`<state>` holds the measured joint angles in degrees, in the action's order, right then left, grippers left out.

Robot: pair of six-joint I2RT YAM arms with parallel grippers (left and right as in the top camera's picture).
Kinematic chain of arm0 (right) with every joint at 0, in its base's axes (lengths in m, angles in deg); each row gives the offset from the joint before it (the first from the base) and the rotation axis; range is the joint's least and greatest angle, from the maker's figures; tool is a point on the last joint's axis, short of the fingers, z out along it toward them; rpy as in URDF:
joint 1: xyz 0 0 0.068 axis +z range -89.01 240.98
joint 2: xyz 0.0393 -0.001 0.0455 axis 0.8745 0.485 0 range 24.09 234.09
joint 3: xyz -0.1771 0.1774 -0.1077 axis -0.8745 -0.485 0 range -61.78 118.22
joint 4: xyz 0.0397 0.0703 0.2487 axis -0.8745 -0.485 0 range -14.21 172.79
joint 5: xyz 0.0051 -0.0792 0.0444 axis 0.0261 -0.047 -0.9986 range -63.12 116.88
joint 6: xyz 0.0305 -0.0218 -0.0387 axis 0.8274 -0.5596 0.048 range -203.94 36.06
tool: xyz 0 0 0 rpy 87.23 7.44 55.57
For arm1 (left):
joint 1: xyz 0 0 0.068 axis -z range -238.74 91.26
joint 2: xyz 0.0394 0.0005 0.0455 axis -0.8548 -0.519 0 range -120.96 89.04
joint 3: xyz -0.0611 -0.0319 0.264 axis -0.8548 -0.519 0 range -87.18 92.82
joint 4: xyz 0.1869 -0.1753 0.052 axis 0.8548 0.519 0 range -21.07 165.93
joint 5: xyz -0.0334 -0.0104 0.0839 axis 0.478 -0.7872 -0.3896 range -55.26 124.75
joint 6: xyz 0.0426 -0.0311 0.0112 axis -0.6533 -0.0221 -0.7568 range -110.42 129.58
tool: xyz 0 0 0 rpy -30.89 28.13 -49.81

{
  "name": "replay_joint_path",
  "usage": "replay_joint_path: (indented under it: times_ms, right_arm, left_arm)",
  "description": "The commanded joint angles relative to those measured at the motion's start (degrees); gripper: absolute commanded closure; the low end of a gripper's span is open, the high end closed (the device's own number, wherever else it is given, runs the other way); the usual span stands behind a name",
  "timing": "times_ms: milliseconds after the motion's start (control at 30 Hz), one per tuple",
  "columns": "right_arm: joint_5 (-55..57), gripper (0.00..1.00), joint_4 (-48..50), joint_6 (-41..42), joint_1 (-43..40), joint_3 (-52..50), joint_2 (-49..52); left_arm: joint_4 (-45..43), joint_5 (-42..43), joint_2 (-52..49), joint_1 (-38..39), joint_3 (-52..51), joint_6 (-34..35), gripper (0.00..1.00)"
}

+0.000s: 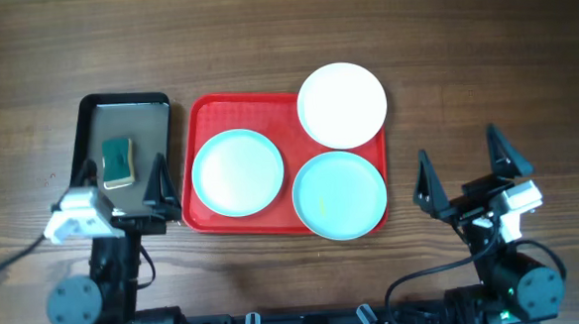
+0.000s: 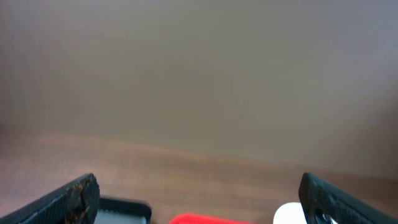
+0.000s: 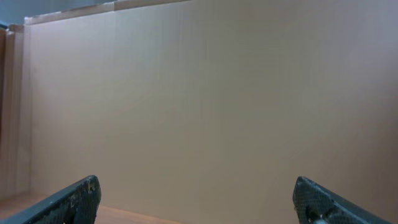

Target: Clean dirty plates on tray and stack at the side

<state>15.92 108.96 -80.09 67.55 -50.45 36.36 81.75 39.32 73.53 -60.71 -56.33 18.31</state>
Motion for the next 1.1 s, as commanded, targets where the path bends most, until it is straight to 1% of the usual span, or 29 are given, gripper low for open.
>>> replay_joint_path:
  times_ms: [0,67,133,233,333,500,533,600,667,733,800,867,900,967,1000,1033,1067]
  right_arm:
    - [-2.25,0.00,-2.56,1.44,0.00,6.93,6.62]
    - [-2.71,0.00,-6.93,2.60,0.00,11.23,10.78]
    - [-5.92,0.00,-13.07,2.56,0.00,17.59,16.44]
    - [-9.99,0.00,-19.98,2.58,0.00,25.29,23.34]
    - [-12.57,0.00,-27.21,2.58,0.00,32.85,29.75]
    - [-16.48,0.00,-45.35,2.43,0.00,49.05,41.72]
    - [-17.59,0.01,-51.36,2.10,0.00,54.23,45.72]
    - [-17.64,0.00,-58.14,2.10,0.00,59.87,50.42]
    - [-17.66,0.00,-67.54,2.08,0.02,67.36,57.16]
    - [-17.62,0.00,-73.48,2.08,0.00,71.78,61.83]
    - [-17.66,0.00,-75.76,2.36,0.00,73.85,66.07]
    - [-17.64,0.00,-75.28,2.60,0.00,73.79,68.74]
    - [-17.88,0.00,-75.01,4.20,0.00,73.79,70.05]
    - [-18.95,0.00,-75.32,10.29,0.00,73.79,72.61]
    - [-20.22,0.00,-75.28,11.32,0.02,73.72,73.83]
    - [-22.18,0.00,-74.90,10.21,0.09,73.72,75.08]
    - [-23.80,0.03,-74.31,8.57,0.37,73.72,76.28]
  left_arm:
    - [4.83,-2.99,-8.24,0.22,9.11,0.68,0.00]
    - [9.35,-8.46,-12.50,0.22,14.03,0.48,0.00]
    - [14.95,-12.31,-17.73,0.22,20.04,0.44,0.00]
    - [21.44,-12.70,-24.13,0.22,26.95,-1.03,0.00]
    - [27.78,-14.14,-30.45,0.22,33.92,-0.98,0.00]
    - [44.04,-14.10,-43.74,0.22,49.35,-0.96,0.00]
    - [49.22,-14.12,-48.43,0.22,54.38,-0.98,0.00]
    - [52.22,-14.14,-52.11,0.22,58.27,-1.01,0.00]
    - [51.98,-14.12,-55.10,0.22,59.54,-0.98,0.00]
    - [51.95,-14.14,-57.05,0.22,59.54,-0.98,0.00]
    - [52.06,-13.25,-59.21,0.22,59.54,-0.74,0.00]
    - [52.72,-12.52,-61.05,0.22,59.49,-0.76,0.00]
    - [53.02,-11.93,-62.18,0.22,59.49,-0.74,0.00]
    - [53.64,-11.02,-63.60,0.22,59.49,-0.74,0.00]
    - [54.03,-10.05,-64.37,0.22,59.49,-0.74,0.00]
    - [54.58,-8.24,-65.18,0.22,59.49,-0.74,0.00]
    - [54.88,-6.93,-65.64,0.22,59.49,-0.74,0.00]
